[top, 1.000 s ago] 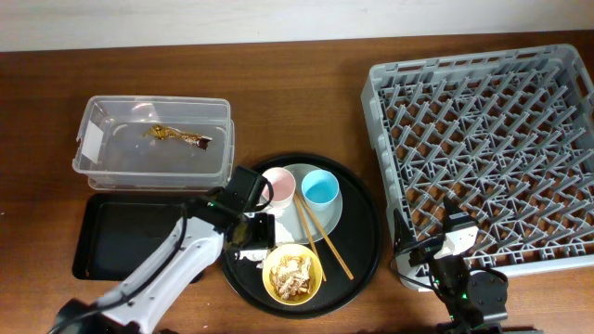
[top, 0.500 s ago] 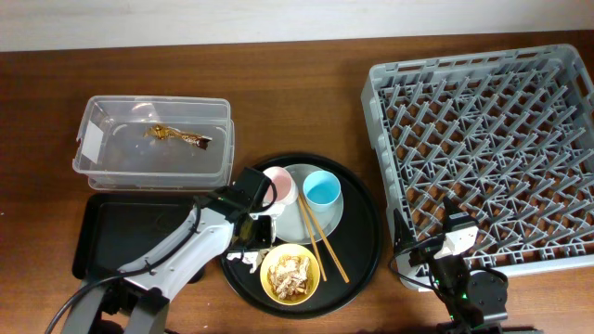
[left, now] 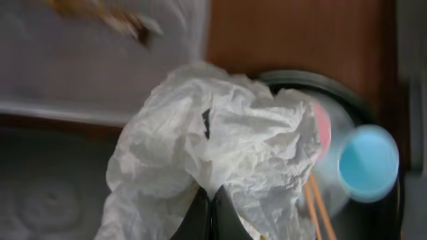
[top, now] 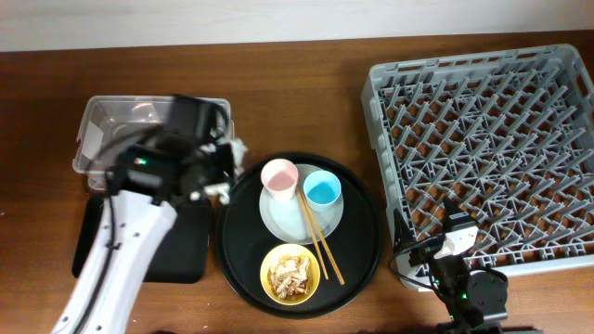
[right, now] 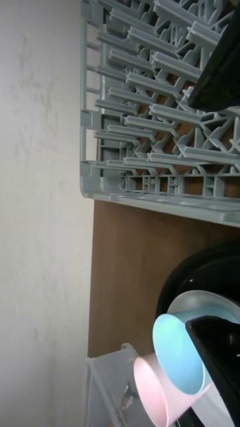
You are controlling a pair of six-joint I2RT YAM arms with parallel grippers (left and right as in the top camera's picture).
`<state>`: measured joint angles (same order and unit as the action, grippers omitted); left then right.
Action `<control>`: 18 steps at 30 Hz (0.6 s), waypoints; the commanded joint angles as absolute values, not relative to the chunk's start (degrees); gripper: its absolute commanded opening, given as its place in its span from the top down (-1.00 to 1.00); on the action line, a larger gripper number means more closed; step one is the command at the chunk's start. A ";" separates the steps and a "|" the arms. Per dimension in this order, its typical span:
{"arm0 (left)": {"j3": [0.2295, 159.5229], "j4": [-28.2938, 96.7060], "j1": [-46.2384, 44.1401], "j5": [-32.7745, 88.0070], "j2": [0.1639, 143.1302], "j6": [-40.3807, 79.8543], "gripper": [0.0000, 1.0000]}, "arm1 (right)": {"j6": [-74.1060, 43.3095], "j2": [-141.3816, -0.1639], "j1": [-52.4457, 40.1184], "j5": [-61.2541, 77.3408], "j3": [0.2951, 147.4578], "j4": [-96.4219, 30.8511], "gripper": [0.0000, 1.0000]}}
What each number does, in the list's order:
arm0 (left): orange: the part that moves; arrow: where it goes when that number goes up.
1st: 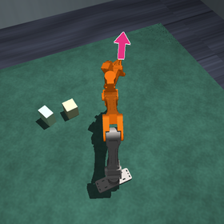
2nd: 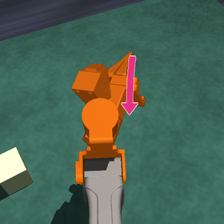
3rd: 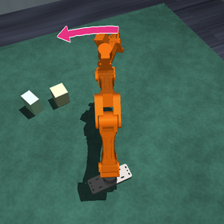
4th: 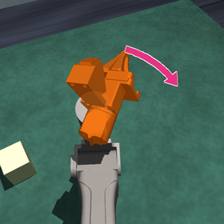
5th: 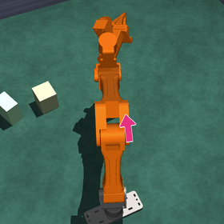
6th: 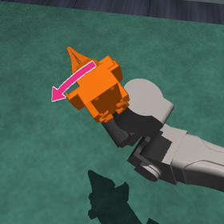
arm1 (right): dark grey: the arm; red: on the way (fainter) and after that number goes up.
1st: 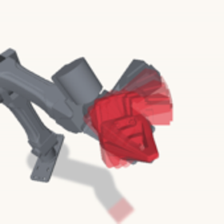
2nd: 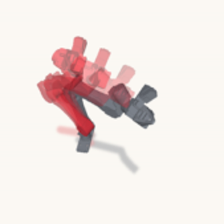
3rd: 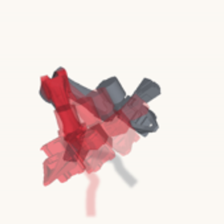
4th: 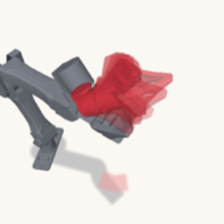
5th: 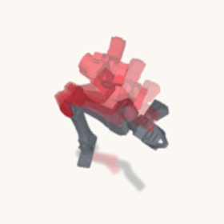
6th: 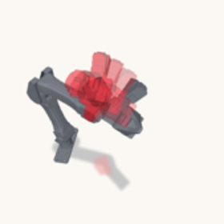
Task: Sort waste into correct bins and load items into the dishwasher rack
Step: 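Move the tissue with the left gripper and release it into the clear bin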
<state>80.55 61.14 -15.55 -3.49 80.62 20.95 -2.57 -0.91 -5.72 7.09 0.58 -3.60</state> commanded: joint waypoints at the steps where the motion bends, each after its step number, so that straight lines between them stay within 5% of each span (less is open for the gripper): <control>1: 82.76 56.42 -9.93 -9.04 80.16 19.62 1.00 | -2.42 -0.51 -6.11 7.01 0.32 -3.88 -0.97; 18: 82.61 43.18 -1.32 -13.34 100.77 19.64 0.99 | -2.42 -0.51 -6.13 7.01 0.32 -3.88 -0.97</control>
